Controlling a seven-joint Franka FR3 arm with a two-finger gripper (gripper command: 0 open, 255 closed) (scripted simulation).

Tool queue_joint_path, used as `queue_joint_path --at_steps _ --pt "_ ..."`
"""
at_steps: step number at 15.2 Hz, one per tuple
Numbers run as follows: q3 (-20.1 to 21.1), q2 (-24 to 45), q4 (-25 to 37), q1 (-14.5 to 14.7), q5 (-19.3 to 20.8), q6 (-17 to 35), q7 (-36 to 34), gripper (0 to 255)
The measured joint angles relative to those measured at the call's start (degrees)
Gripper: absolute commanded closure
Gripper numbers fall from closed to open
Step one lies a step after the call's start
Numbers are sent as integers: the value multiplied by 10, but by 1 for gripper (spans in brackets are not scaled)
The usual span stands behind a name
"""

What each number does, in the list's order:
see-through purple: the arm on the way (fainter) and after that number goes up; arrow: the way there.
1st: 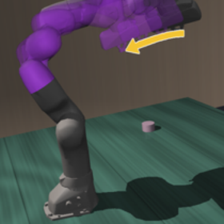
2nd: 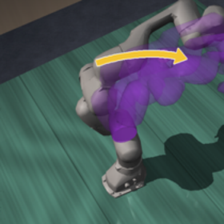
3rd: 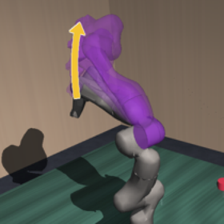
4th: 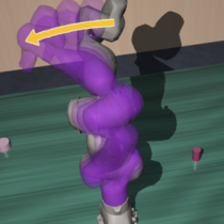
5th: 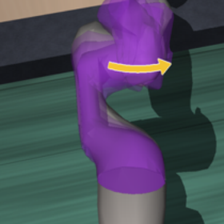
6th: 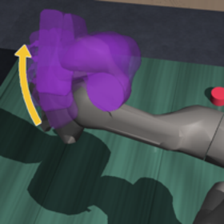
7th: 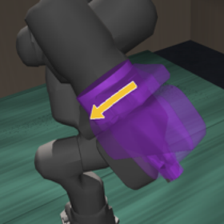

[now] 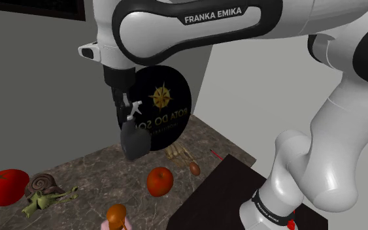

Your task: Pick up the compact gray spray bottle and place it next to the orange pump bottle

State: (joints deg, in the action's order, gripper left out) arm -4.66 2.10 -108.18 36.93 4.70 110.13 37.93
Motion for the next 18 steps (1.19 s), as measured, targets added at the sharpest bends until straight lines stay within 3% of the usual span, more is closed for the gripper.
queue_joint_path --at_steps 18 --pt "0 43 -86 -1 1 129 -9 255"
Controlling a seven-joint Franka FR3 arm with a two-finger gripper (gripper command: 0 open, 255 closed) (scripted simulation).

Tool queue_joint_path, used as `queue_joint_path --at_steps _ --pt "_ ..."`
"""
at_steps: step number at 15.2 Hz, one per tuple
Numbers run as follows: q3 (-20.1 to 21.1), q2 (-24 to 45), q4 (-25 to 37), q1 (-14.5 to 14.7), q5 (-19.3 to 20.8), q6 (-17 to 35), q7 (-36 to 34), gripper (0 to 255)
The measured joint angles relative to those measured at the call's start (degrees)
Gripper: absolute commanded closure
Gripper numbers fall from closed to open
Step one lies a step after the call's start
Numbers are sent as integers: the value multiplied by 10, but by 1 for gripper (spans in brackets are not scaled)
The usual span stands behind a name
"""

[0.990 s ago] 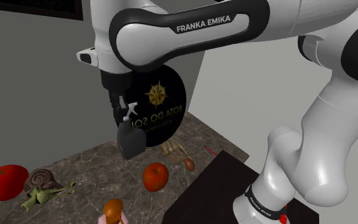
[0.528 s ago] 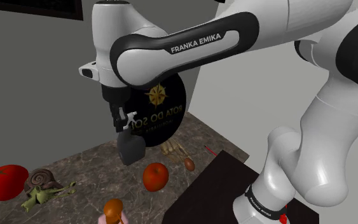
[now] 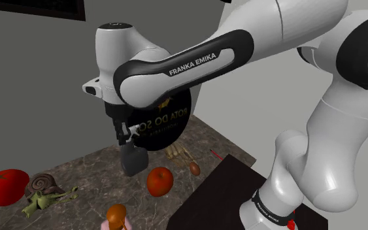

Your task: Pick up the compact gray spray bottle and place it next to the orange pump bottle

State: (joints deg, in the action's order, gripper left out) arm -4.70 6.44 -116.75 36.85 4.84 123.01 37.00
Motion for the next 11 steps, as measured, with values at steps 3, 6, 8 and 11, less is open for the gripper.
queue_joint_path --at_steps 3,6,8,11 --pt "-1 8 -14 -1 0 22 -1 255" --pt "-1 21 -22 -1 0 44 -2 255" --pt "-1 31 -27 -2 0 58 -2 255" --pt "-1 45 -33 -2 0 79 -3 255"
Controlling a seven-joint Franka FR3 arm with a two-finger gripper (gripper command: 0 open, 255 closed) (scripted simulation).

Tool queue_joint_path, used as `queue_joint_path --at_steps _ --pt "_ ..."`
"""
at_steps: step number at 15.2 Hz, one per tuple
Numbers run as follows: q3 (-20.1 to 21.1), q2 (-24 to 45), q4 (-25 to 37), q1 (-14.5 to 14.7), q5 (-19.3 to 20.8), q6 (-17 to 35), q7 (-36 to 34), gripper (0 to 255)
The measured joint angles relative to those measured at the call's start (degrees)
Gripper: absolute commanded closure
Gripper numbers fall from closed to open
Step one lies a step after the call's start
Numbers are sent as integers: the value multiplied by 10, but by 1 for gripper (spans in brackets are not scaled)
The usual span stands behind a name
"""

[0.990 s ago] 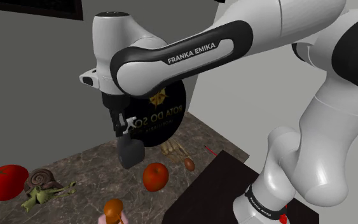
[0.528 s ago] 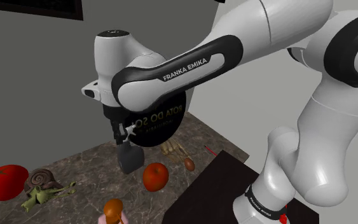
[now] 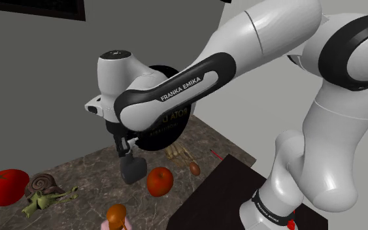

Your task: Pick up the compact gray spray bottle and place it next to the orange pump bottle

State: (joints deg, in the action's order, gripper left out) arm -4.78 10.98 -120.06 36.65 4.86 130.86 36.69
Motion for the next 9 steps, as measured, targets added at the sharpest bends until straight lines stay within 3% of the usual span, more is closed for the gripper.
queue_joint_path --at_steps 9 --pt "0 42 -20 -1 0 61 -4 255"
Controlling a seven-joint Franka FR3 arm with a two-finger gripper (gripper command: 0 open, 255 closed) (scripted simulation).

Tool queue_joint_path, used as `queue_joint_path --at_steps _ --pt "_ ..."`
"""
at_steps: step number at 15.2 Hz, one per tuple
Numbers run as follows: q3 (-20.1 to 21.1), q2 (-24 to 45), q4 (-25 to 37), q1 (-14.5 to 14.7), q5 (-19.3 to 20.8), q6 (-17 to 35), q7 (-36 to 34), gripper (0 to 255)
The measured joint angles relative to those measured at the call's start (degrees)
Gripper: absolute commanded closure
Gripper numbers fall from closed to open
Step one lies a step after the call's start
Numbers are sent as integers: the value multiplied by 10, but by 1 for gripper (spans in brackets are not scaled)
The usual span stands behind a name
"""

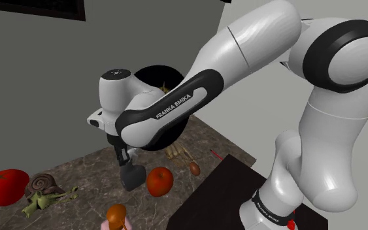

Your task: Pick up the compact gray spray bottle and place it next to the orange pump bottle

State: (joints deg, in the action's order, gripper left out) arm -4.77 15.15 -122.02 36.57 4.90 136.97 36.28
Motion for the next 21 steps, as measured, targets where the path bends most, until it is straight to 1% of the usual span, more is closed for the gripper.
queue_joint_path --at_steps 6,7,13,15,17,21 --pt "0 6 -1 0 0 7 0 255" --pt "0 6 -1 0 0 7 0 0" --pt "0 6 -1 0 0 7 0 0" --pt "0 -7 5 1 0 -12 -1 0" --pt "1 -31 12 3 0 -42 -2 0" --pt "1 -41 16 4 0 -57 -1 0"
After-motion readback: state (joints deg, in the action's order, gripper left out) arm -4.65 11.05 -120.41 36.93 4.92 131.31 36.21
